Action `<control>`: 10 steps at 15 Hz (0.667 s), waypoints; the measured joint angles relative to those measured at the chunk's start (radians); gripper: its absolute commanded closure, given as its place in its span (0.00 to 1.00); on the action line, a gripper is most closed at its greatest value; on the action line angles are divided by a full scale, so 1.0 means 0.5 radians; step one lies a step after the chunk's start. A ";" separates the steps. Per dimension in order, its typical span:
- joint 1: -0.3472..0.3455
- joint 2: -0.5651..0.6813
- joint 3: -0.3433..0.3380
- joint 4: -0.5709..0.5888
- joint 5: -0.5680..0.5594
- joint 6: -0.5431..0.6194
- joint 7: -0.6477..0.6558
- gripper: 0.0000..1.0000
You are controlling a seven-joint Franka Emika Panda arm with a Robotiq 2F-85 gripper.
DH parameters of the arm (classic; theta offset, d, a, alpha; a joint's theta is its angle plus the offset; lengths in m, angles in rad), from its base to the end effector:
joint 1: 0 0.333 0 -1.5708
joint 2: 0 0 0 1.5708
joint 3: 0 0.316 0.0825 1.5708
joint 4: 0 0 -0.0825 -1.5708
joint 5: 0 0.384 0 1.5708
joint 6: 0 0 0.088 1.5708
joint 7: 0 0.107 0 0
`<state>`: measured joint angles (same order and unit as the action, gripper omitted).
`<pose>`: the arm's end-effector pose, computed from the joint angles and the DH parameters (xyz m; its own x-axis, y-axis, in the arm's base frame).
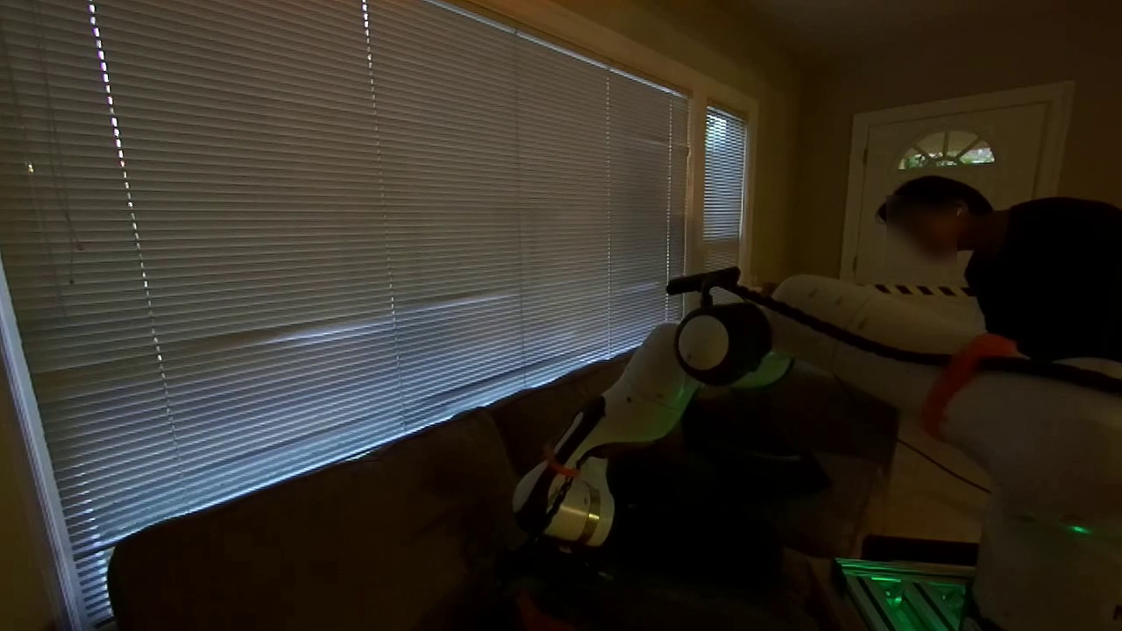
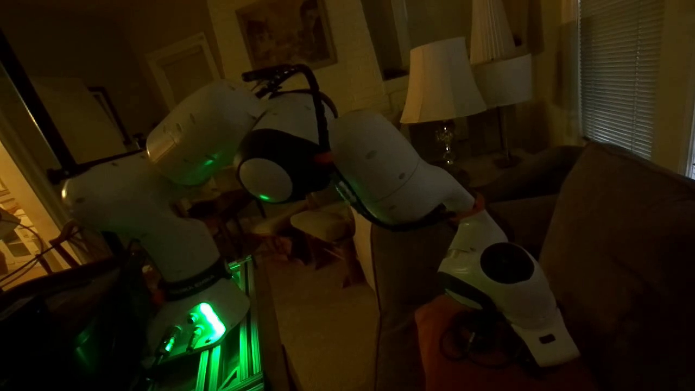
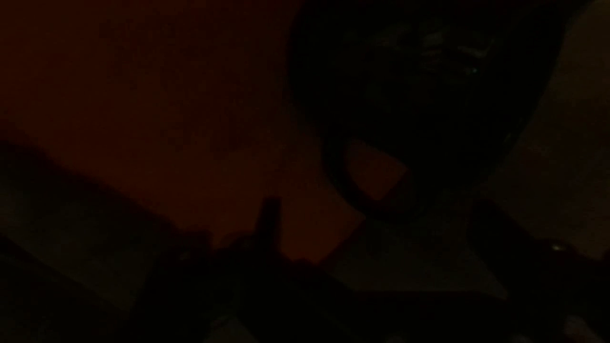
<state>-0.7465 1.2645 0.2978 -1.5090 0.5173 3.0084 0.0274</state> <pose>0.5597 -0.3352 -0.0520 0.3306 -0.9429 0.0408 -0.8501 -0.3163 -0.4211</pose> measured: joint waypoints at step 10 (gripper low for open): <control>-0.066 0.228 0.178 0.255 0.002 0.001 0.066 0.22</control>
<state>-0.7795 1.3785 0.3866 -1.3814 0.5181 3.0087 0.0605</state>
